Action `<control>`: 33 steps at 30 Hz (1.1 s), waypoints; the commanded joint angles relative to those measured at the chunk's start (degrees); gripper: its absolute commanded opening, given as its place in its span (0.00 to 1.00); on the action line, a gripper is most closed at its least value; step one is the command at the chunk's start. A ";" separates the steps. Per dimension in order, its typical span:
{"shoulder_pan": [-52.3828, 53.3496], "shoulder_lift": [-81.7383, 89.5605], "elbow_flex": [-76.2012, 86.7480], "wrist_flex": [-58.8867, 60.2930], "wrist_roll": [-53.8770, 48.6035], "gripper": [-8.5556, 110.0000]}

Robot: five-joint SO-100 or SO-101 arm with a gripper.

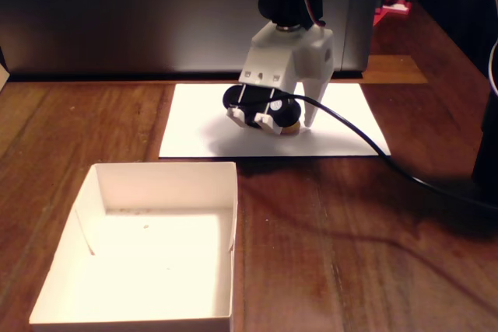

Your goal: Grasp a mini cookies block and put it in the white box.

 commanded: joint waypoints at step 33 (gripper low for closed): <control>-2.11 -0.26 -6.06 1.85 0.09 0.35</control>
